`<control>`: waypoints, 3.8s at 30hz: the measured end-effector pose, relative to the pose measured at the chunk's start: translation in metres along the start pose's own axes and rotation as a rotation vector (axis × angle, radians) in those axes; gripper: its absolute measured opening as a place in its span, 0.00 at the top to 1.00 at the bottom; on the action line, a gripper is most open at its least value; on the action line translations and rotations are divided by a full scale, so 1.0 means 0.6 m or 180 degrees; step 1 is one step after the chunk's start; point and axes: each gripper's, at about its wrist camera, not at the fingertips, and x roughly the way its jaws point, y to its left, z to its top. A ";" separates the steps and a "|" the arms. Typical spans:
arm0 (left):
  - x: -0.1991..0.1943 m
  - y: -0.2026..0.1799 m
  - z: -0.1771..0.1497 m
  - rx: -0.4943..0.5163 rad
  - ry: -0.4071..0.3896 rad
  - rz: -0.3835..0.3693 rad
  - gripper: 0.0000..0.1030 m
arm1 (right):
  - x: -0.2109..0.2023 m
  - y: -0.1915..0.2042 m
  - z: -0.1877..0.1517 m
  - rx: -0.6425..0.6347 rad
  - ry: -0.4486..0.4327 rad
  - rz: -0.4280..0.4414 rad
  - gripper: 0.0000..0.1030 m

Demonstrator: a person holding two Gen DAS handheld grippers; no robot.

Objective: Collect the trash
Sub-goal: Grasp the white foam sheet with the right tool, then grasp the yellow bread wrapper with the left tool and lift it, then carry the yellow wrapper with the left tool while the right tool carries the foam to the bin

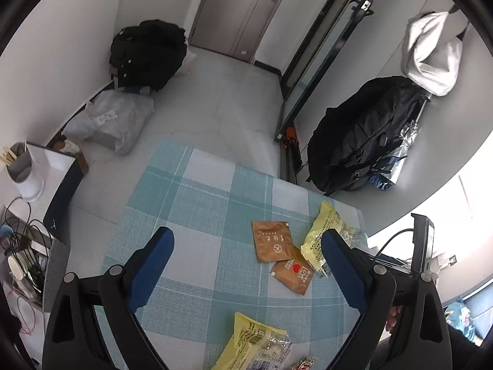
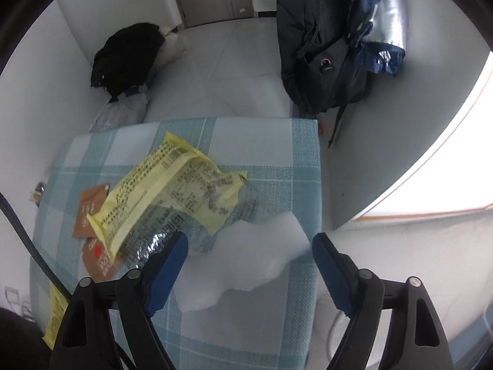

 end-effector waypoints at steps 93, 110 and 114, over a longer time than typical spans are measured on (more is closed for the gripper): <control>0.230 -0.193 -0.009 0.1200 0.1485 0.0134 0.61 | -0.203 -0.116 -0.065 0.0222 -0.0802 0.1293 0.48; 0.058 -0.109 -0.017 0.0724 0.0546 -0.0074 0.61 | -0.225 -0.024 -0.102 -0.0022 -0.0843 0.1152 0.48; 0.023 -0.098 -0.016 0.0643 0.0311 -0.0140 0.61 | -0.237 0.008 -0.107 -0.0021 -0.0864 0.1154 0.48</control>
